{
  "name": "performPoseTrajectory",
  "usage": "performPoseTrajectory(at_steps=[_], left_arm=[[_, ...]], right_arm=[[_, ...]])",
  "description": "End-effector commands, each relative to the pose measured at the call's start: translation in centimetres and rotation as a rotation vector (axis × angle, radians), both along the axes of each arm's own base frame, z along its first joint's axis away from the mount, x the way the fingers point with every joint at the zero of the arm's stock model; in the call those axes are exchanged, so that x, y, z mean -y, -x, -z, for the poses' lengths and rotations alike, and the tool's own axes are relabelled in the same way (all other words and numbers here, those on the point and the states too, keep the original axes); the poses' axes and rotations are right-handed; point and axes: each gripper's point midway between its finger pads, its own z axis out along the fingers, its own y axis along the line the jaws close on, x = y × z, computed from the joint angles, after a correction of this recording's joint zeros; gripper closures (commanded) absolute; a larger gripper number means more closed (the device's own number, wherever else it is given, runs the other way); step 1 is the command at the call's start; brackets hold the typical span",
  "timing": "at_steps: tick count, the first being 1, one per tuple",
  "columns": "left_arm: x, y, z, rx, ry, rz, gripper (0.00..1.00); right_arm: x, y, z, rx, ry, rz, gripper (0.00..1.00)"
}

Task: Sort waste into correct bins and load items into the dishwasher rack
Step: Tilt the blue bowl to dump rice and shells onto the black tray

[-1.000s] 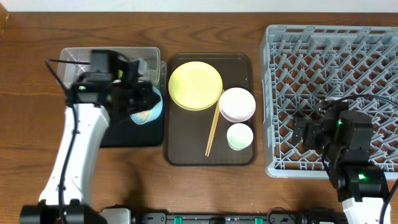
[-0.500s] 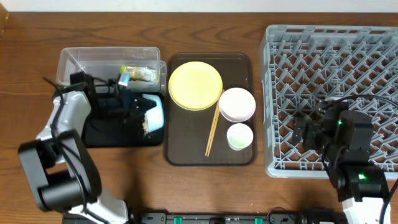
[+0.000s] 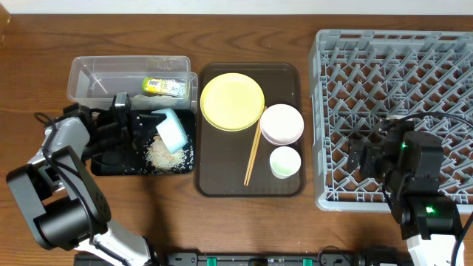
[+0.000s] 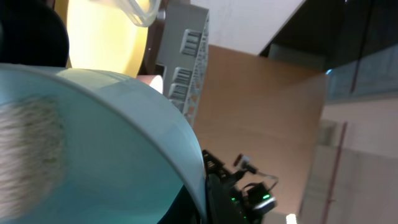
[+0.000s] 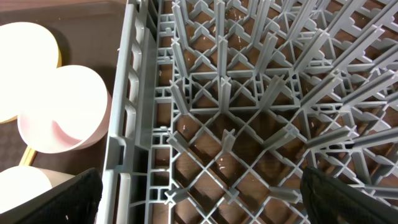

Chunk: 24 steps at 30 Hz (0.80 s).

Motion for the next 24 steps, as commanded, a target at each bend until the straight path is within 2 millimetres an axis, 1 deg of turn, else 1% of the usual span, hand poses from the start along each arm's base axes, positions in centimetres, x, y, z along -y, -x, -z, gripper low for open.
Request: performPoseTrajectory(at_steps=[1,6,17,24], left_arm=[[-0.46,-0.06,-0.8,-0.101,0.105,-0.035,0.94],[-0.95,-0.08,-0.8,-0.191,0.151,-0.057,0.94],[-1.08,-0.09,-0.8,-0.255,0.183,-0.066,0.94],[-1.08,-0.09,-0.8,-0.332,0.222,-0.072,0.94]], right_arm=[[-0.46,-0.22,-0.83,0.019,-0.007,-0.011,0.01],[-0.46,-0.23,-0.84,0.019,-0.007,-0.011,0.01],[-0.46,-0.23,-0.84,0.019,-0.007,-0.011,0.01],[-0.46,-0.23,-0.84,0.019,-0.007,-0.011,0.01]])
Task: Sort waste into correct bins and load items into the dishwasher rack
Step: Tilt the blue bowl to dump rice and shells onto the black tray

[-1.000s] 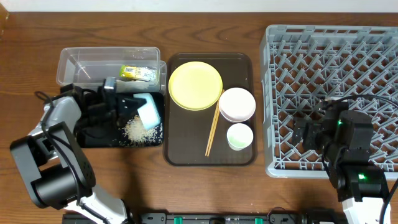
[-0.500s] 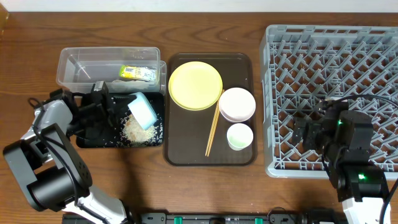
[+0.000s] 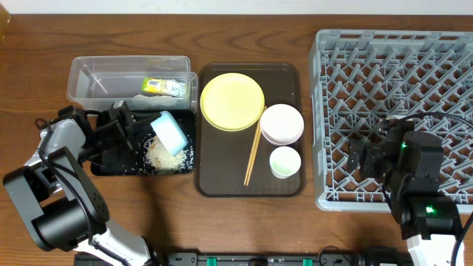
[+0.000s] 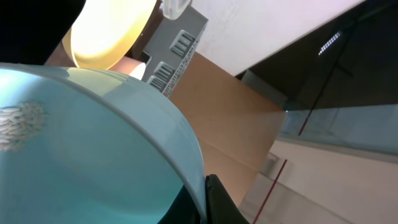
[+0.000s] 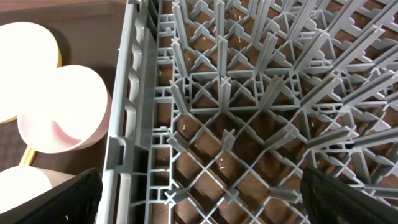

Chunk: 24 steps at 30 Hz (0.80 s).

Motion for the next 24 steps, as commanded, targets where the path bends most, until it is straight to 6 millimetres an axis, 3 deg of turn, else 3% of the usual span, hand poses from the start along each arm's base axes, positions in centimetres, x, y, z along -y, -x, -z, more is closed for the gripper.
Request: performPoseTrajectory(at_steps=[1,3,8,24], left_arm=[[-0.2,0.0,-0.4,-0.05,0.056,-0.015,0.94],[-0.2,-0.1,-0.4,-0.026,0.043,-0.015,0.94],[-1.0,-1.6,-0.2,0.399,-0.183,0.007,0.94],[-1.0,-1.6,-0.4,0.358,-0.161,0.005,0.94]], right_arm=[[-0.5,-0.2,-0.8,0.019,-0.007,-0.011,0.01],[-0.5,-0.2,-0.8,0.019,-0.007,-0.011,0.01],[-0.5,-0.2,-0.8,0.019,-0.007,-0.011,0.01],[-0.5,-0.2,-0.8,0.019,-0.007,-0.011,0.01]])
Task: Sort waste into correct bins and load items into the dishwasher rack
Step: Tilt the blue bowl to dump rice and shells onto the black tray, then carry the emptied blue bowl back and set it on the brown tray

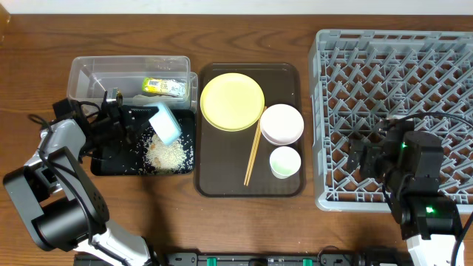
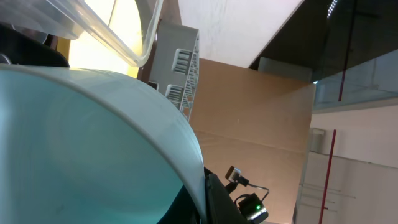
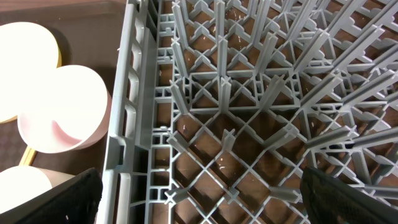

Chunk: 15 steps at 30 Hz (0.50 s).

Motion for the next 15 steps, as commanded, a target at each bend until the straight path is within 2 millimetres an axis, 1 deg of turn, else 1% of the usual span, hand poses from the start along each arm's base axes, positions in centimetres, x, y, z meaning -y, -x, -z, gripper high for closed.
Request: performPoseTrajectory(at_steps=[1,4,7,12,15], left_arm=[[0.0,0.1,-0.7,0.033,0.012,0.0,0.94],[1.3,0.3,-1.7,0.084,-0.019,0.037,0.94],[3.5,0.6,-1.7,0.101,-0.145,0.099,0.94],[8.5,2.0,-0.3,0.115,-0.489,0.24,0.94],[11.7,3.3,1.7,0.138,-0.744,0.352,0.94]], right_arm=[[-0.5,-0.2,-0.8,0.019,-0.007,-0.011,0.01],[-0.5,-0.2,-0.8,0.019,-0.007,-0.011,0.01],[-0.5,-0.2,-0.8,0.019,-0.007,-0.011,0.01],[-0.5,-0.2,-0.8,0.019,-0.007,-0.011,0.01],[-0.5,-0.2,-0.8,0.02,-0.007,-0.011,0.01]])
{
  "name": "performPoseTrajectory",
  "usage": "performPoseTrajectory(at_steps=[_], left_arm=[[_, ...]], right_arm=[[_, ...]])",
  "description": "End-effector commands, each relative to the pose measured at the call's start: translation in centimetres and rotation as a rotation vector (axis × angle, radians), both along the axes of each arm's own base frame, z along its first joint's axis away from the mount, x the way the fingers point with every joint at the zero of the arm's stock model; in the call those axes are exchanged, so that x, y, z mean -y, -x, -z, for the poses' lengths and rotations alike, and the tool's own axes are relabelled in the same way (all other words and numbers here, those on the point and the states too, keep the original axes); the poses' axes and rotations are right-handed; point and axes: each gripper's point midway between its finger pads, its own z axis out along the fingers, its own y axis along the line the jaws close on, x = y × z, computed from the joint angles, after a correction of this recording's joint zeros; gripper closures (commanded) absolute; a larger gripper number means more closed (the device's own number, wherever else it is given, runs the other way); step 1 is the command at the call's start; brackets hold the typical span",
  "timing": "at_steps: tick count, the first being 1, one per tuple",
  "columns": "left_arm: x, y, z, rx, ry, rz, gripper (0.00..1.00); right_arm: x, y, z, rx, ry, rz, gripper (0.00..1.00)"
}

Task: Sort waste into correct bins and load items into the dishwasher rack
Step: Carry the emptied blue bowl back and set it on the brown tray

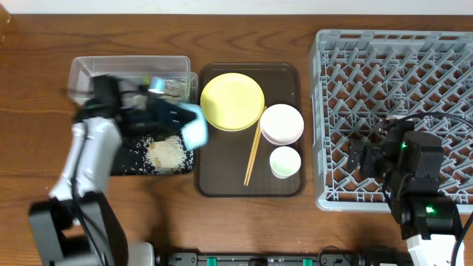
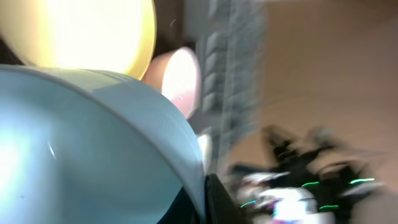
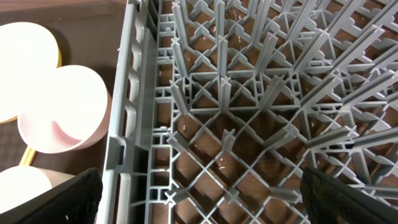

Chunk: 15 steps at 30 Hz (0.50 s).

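My left gripper (image 1: 171, 114) is shut on the rim of a light blue bowl (image 1: 192, 124), which shows blurred at the right edge of the black bin (image 1: 131, 159), beside the brown tray (image 1: 222, 181). The bowl (image 2: 87, 155) fills the left wrist view, its inside bare. A rice pile (image 1: 166, 153) lies in the black bin. On the tray are a yellow plate (image 1: 232, 101), a pink bowl (image 1: 281, 123), a small cup (image 1: 285, 161) and chopsticks (image 1: 253, 154). My right gripper (image 3: 199, 208) hangs open over the grey dishwasher rack (image 1: 392, 66), holding nothing.
A clear plastic bin (image 1: 96, 77) behind the black one holds a yellow-green wrapper (image 1: 168, 87). The rack's upright tines (image 3: 249, 124) stand under the right gripper. Its left wall (image 3: 124, 124) borders the tray.
My left arm has moved right with the blue bowl, from over the middle of the black bin to its right edge next to the tray. The right arm has not moved.
The blue bowl was held tilted over the black bin with rice clinging inside. Then only a small patch of rice was left in it. Then its inside was bare, with the rice lying in the bin. Now the bowl is near the tray.
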Motion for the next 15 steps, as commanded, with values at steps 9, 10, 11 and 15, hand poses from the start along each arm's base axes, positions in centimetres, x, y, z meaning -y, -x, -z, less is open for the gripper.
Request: performPoseTrajectory(at_steps=[9,10,11,15], left_arm=[[6.9,4.1,9.1,0.161,-0.892,0.31,0.94],[7.2,4.4,9.5,0.176,-0.935,0.331,0.94],[7.6,4.7,9.9,0.186,-0.967,0.351,0.94],[9.4,5.8,11.2,0.202,-0.988,0.423,0.94]], right_arm=[[-0.5,-0.2,-0.8,0.019,-0.007,-0.011,0.01],[-0.5,-0.2,-0.8,0.019,-0.007,-0.011,0.01],[-0.5,-0.2,-0.8,0.019,-0.007,-0.011,0.01],[-0.5,-0.2,-0.8,0.019,-0.007,-0.011,0.01]])
